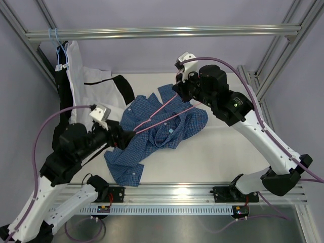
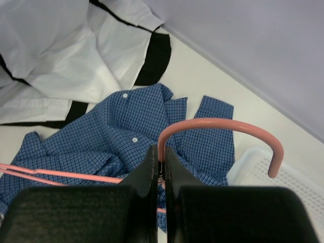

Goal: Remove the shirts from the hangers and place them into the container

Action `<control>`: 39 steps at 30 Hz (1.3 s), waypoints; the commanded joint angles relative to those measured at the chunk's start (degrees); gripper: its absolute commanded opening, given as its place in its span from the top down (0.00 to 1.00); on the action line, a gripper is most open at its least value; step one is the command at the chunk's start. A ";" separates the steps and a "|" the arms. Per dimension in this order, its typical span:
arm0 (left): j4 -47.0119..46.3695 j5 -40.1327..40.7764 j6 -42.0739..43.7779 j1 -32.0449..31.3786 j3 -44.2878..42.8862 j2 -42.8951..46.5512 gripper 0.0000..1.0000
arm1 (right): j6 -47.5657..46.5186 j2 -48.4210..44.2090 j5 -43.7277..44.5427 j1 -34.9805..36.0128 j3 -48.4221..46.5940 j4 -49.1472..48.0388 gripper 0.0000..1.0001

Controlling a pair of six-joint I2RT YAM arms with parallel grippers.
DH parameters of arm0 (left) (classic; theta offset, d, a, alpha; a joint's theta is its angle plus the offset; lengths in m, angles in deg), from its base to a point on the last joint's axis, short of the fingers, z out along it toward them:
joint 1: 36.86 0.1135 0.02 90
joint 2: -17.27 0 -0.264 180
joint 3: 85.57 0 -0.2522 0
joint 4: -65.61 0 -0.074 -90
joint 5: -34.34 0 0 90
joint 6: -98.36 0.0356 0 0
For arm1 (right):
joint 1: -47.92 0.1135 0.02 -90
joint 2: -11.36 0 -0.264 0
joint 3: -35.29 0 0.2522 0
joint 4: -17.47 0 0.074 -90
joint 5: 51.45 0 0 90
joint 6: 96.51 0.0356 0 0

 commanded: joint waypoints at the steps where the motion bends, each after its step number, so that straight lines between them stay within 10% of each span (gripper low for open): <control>1: -8.55 -12.17 3.24 0.05 -7.55 -9.21 0.07 | 0.38 0.76 -5.33 -0.16 -0.24 0.53 1.00; 15: -9.52 -20.89 1.84 -2.49 -14.00 -25.24 0.32 | 1.09 1.73 -9.03 0.11 -0.68 -0.43 1.00; 23: -8.82 -19.04 3.07 -3.55 -12.85 -26.48 0.90 | 1.27 2.08 -9.55 0.11 -0.68 -1.31 1.00; 28: -8.29 -17.29 4.03 -3.47 -12.94 -26.13 1.00 | 1.79 1.99 -10.34 0.20 -0.86 -1.05 0.99; 31: -8.29 -14.65 4.74 -3.46 -12.24 -24.72 1.00 | 2.76 1.12 -10.78 0.20 -0.68 -0.43 0.80; 35: -7.59 -11.75 3.95 -3.47 -11.09 -23.05 1.00 | 4.34 -2.40 -9.65 0.11 2.13 -1.49 0.28; 39: -7.32 -5.88 2.46 -3.47 -9.34 -20.95 1.00 | 5.31 -6.43 -4.82 0.11 2.40 1.05 0.07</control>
